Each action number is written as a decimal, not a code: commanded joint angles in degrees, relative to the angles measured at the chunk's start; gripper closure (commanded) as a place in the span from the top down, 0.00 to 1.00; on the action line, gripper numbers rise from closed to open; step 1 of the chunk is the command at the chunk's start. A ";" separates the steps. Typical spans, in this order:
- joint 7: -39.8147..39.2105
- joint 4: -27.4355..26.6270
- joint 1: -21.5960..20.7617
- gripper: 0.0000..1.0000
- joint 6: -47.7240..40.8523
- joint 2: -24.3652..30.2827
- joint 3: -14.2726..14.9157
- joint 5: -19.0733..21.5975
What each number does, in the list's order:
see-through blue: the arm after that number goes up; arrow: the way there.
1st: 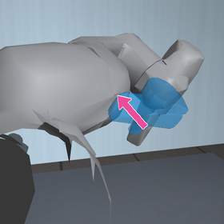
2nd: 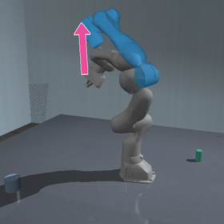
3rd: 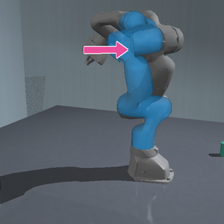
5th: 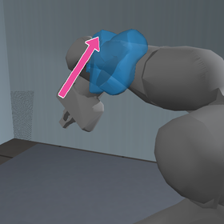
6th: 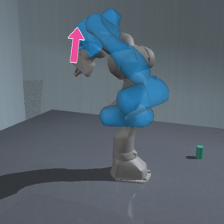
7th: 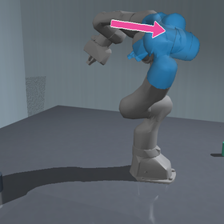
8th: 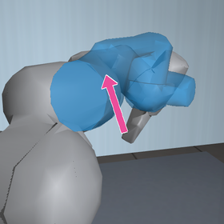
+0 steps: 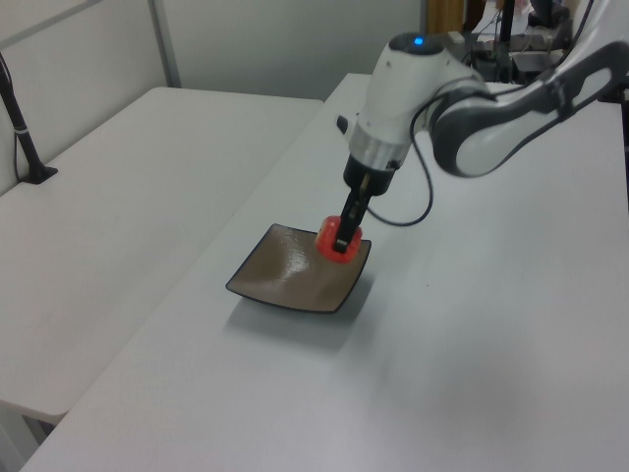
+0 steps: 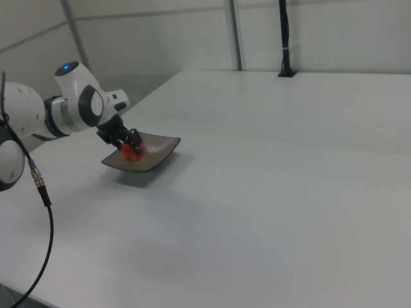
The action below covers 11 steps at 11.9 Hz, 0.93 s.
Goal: Apples placed on a ceramic plate
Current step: 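Lower the apple onto the plate and open the gripper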
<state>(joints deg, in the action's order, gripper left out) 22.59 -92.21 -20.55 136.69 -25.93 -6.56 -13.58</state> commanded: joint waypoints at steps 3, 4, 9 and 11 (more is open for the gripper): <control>3.69 3.00 -0.54 1.00 1.56 -3.96 0.23 -5.67; 3.77 3.00 -0.54 1.00 1.56 -3.96 0.23 -5.58; 3.78 2.38 1.04 1.00 -5.25 1.30 -0.29 -4.26; 3.17 2.38 1.04 1.00 -11.25 3.94 -0.38 0.02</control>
<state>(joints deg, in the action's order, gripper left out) 25.32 -88.79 -19.53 131.91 -26.14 -6.59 -17.45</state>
